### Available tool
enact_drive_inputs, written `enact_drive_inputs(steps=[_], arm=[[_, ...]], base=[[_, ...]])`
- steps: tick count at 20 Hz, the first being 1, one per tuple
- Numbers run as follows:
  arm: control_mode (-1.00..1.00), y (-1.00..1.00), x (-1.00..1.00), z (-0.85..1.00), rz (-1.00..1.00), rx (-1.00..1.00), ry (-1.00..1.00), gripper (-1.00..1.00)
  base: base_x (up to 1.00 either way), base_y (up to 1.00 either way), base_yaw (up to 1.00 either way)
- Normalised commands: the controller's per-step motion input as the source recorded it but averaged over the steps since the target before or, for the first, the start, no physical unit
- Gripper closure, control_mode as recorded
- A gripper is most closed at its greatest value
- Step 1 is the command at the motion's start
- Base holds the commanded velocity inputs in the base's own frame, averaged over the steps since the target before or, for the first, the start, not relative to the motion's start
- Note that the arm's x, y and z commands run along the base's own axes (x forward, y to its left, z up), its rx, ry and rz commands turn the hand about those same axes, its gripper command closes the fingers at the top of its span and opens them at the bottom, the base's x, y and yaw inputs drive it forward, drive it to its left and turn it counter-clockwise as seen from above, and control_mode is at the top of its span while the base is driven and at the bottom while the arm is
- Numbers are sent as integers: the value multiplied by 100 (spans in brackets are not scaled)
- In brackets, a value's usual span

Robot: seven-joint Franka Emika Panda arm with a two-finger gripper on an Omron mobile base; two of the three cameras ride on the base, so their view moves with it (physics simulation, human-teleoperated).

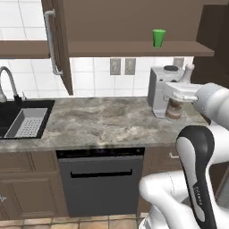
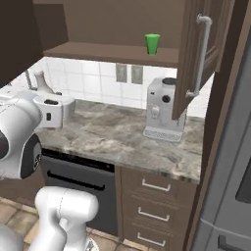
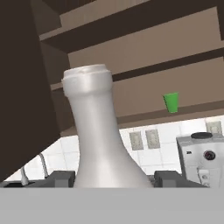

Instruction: Open the cabinet directly in front. Then move the liquor and the cup to the dining counter with the candle on it.

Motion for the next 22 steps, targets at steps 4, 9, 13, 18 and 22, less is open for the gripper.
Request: enact_drive_inputs(steps=[4,9,13,18,22], arm=[[100,0,0,0,0,0,0,100],[100,0,0,0,0,0,0,100],[100,0,0,0,0,0,0,100],[100,0,0,0,0,0,0,100],[100,0,0,0,0,0,0,100]], base=[[-64,34,63],[-17,28,88],[-11,19,93],[-2,13,92],[0,19,87]])
